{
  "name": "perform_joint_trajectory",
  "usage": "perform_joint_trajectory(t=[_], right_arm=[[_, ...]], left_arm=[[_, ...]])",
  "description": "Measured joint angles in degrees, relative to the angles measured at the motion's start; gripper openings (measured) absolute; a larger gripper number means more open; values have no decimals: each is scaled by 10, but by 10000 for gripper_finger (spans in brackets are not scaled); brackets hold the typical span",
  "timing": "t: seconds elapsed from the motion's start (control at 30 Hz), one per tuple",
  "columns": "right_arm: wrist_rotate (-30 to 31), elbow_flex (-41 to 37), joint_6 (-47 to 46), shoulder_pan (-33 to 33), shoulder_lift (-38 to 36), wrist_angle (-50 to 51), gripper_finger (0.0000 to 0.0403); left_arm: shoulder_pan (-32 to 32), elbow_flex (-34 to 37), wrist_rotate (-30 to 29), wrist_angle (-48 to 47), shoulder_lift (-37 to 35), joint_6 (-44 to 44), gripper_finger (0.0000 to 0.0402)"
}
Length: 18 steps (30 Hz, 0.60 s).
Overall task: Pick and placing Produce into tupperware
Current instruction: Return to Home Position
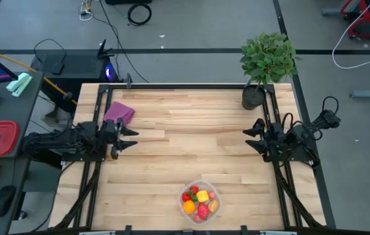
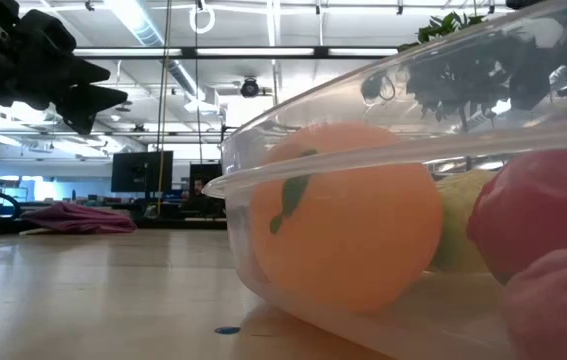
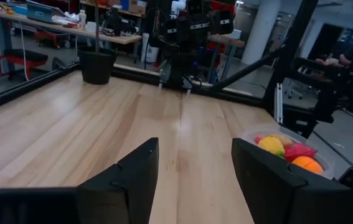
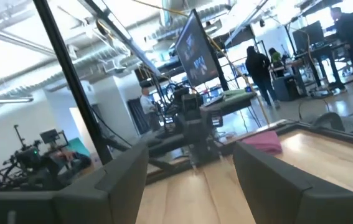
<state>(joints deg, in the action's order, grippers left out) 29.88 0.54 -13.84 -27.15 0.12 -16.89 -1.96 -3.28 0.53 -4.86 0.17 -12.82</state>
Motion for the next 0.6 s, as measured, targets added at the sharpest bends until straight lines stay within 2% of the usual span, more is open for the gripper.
perform_joint_trajectory(t=[0.6], right_arm=[[-2, 0, -1, 0, 33, 6, 246]], left_arm=[[0, 0, 0, 1, 0, 0, 208]])
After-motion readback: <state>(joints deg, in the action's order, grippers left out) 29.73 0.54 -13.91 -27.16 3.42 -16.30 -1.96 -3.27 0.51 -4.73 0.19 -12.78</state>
